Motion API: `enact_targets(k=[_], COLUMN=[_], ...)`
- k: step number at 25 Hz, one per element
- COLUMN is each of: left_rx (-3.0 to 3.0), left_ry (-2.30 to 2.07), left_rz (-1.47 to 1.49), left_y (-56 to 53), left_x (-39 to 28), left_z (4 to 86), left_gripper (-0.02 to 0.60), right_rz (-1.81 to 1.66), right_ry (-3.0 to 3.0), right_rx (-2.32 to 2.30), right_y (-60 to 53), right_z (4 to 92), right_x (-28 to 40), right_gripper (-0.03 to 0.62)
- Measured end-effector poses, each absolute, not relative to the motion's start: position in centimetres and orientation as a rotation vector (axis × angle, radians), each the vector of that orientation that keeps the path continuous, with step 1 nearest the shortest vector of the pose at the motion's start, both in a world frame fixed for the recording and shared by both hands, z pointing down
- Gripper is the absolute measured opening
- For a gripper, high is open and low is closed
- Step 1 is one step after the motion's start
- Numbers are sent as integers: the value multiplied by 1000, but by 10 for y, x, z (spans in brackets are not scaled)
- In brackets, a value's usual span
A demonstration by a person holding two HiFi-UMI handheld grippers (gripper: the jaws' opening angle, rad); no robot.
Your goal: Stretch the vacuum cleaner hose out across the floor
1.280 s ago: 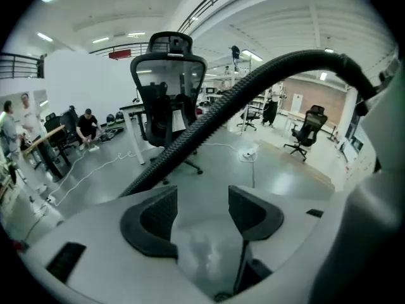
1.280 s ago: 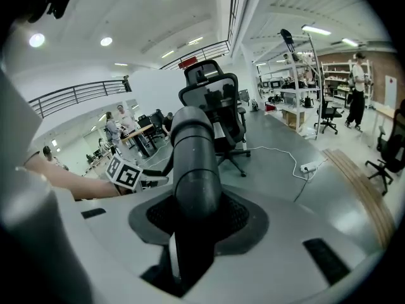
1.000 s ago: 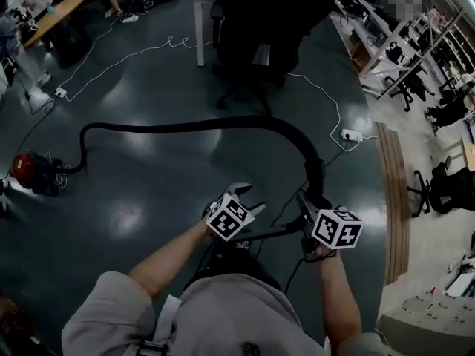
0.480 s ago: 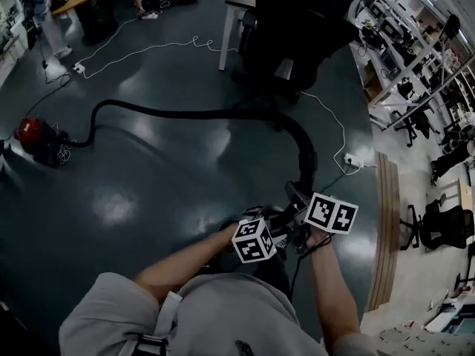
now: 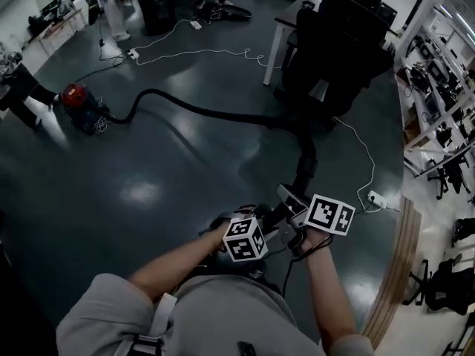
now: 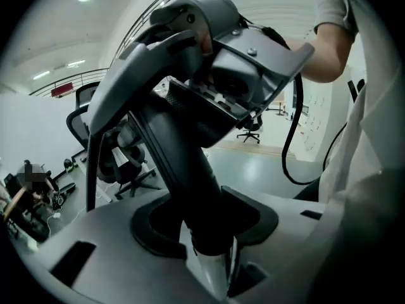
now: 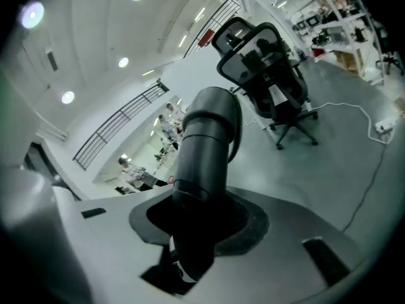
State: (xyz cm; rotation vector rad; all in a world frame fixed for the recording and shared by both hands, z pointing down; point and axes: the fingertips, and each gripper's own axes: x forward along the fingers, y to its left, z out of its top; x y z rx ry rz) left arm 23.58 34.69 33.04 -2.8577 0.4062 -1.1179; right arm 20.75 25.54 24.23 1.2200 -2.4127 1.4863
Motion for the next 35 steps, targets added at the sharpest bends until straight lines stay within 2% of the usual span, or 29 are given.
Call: enact_targets(k=[4, 9, 14, 16, 19, 24, 30, 35], left_rx=[-2950, -3009, -2982, -2957, -2922, -2876, -2815, -2806], left_ry=[525, 679, 739, 755, 771, 764, 933, 1038], left_rz=[-1179, -1217, -1251, -1258, -1273, -1376, -1519, -1649], left_y=[371, 390, 410, 413, 410, 429, 435, 449], left_x=[241, 239, 214, 200, 197, 208, 241, 270], left_z=[326, 326, 332, 339, 348, 345, 342, 347], left_gripper=[184, 184, 184, 183, 183, 183, 183, 183], right_rz=[1448, 1407, 1208, 992, 451, -326, -772, -1098], right_ry=[-2499, -2541, -2538, -2570, -2554, -2382, -2282, -2217], right_rx=[959, 767, 661, 632, 563, 202, -205, -481], right_y=[275, 297, 326, 330, 313, 287, 240, 243], right_z=[235, 229, 218, 215, 218, 215, 223, 242], right_x=[196, 200, 206, 214, 231, 256, 276, 252], right_gripper=[133, 218, 218, 218, 216, 216, 218, 221])
